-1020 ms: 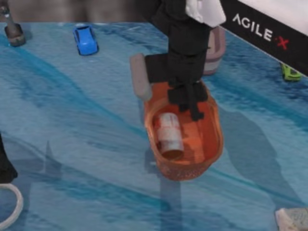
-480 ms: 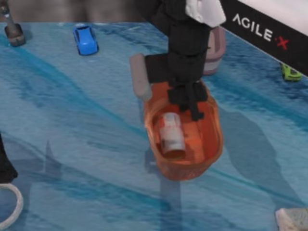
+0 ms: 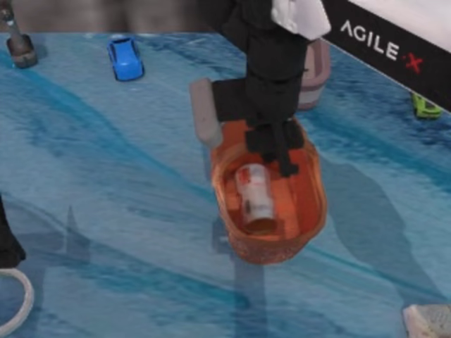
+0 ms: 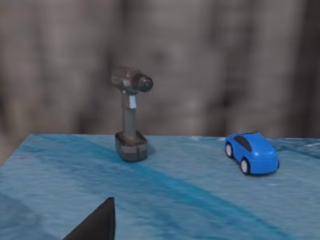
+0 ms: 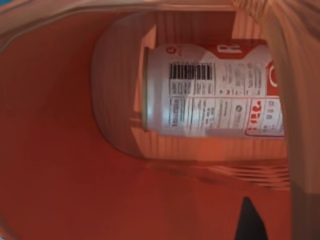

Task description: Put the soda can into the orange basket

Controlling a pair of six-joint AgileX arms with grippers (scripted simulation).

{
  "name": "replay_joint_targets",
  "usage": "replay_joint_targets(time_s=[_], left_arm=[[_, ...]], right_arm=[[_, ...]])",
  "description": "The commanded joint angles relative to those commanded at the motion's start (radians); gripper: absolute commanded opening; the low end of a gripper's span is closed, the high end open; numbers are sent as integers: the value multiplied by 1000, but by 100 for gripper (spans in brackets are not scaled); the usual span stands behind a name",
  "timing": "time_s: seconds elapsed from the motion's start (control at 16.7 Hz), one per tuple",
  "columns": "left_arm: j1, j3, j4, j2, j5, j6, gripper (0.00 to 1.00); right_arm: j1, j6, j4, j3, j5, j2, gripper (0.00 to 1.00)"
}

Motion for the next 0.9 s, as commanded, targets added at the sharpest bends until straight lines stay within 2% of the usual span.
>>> replay_joint_targets(time_s=[0.42, 0.9], left_arm=[[0, 0, 0, 0, 0, 0, 100], [0, 0, 0, 0, 0, 0, 100]], right_arm=[[-2, -1, -3, 4, 0, 1, 0], [-28, -36, -208, 214, 0, 6, 0]])
